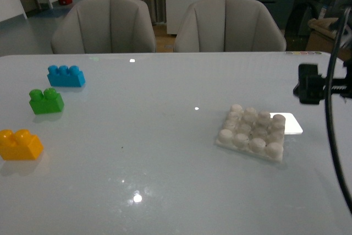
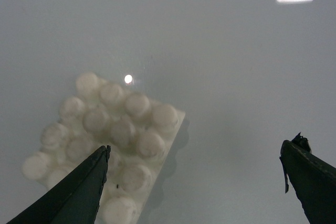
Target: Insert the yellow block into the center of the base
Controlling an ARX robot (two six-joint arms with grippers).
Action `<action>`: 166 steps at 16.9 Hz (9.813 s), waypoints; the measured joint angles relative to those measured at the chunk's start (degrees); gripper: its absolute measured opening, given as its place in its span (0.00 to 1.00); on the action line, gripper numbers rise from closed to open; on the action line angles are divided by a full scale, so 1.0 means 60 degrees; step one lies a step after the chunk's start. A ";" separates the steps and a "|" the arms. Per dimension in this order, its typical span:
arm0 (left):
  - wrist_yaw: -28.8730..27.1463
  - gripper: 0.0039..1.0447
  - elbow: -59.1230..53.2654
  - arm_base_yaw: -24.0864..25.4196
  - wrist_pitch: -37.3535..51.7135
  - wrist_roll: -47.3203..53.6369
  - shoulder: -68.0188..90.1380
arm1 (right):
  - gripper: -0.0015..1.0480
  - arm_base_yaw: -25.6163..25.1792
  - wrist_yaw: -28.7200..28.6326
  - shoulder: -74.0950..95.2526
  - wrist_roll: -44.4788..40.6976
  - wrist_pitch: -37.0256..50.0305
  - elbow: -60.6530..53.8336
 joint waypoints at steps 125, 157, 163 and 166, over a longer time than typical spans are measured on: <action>-0.0113 0.94 0.0025 -0.0044 -0.0197 -0.0025 0.0033 | 0.94 -0.0160 0.0652 -1.8498 -0.0459 -0.1996 -0.9981; 0.1934 0.94 0.9114 0.1596 0.3053 0.0692 1.8855 | 0.94 -0.0160 0.0652 -1.8498 -0.0459 -0.1993 -0.9981; 0.1687 0.94 0.9235 0.2204 0.3075 0.0943 1.9296 | 0.94 -0.0160 0.0652 -1.8498 -0.0459 -0.1993 -0.9981; 0.1719 0.94 0.9238 0.2280 0.3129 0.0947 1.9573 | 0.94 -0.0160 0.0652 -1.8498 -0.0459 -0.1996 -0.9981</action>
